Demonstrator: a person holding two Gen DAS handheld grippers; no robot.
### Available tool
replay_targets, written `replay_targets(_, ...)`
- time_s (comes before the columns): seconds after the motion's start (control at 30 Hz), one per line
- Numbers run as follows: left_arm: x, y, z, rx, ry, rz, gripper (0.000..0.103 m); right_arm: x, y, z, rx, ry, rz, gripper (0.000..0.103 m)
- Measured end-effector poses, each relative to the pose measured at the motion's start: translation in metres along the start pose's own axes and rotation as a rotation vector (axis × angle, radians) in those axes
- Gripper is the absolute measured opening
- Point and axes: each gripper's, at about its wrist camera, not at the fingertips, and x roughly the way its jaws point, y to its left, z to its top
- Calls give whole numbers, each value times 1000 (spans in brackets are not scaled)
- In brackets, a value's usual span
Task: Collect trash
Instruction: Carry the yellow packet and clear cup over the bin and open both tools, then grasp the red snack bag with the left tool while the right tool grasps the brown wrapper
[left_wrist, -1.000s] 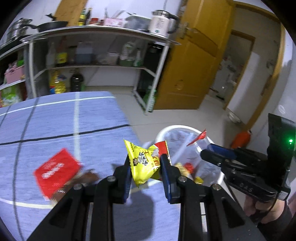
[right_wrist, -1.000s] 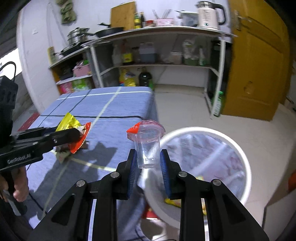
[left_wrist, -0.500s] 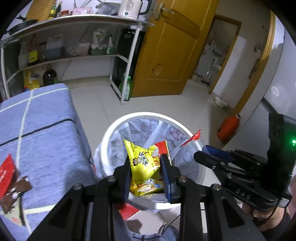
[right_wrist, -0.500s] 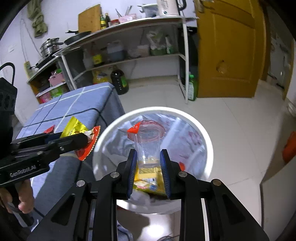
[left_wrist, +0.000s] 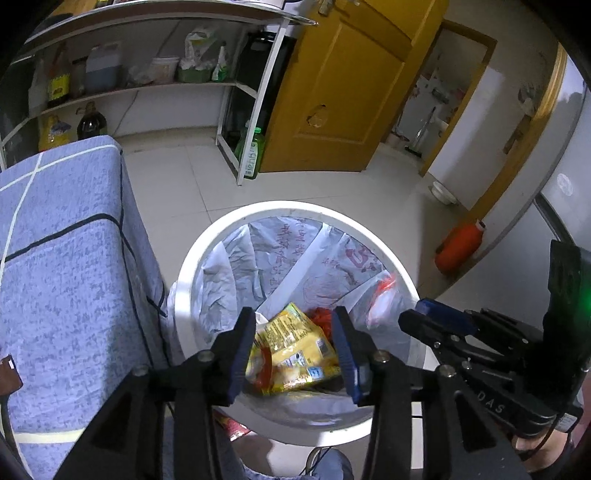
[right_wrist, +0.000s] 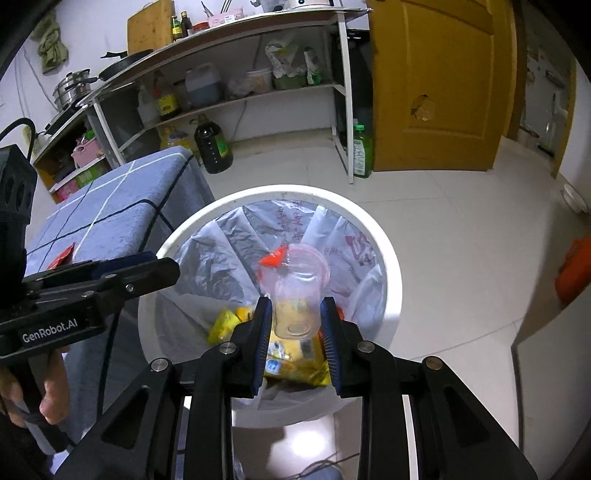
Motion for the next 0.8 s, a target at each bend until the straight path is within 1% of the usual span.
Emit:
replay_targets(0.1, -7, 0, 0, -2, -12, -8, 44, -3, 1, 0, -2, -10, 5, 30)
replay_targets(0.13, -9, 1, 0, -3, -14, -9, 44, -4, 2, -1, -4, -12, 7, 35)
replay_targets(0.2, -15, 1, 1, -5, -21, -13, 44, -6, 4, 0, -7, -16, 10, 42)
replay_targets(0.37, -37, 3, -2, -5, -54, -16, 44, -15, 13, 1, -28, -37, 30, 42)
replay_targets(0.47, -53, 6, -7, -2, -75, -3, 44, -22, 22, 2, -50, -54, 44, 42)
replay_targets(0.7, -95, 28, -21, -20, -132, 35, 44, -40, 54, 6, -100, -111, 133, 42)
replay_targets(0.8, -111, 42, -28, -38, -150, 60, 44, -43, 71, 8, -125, -122, 169, 42)
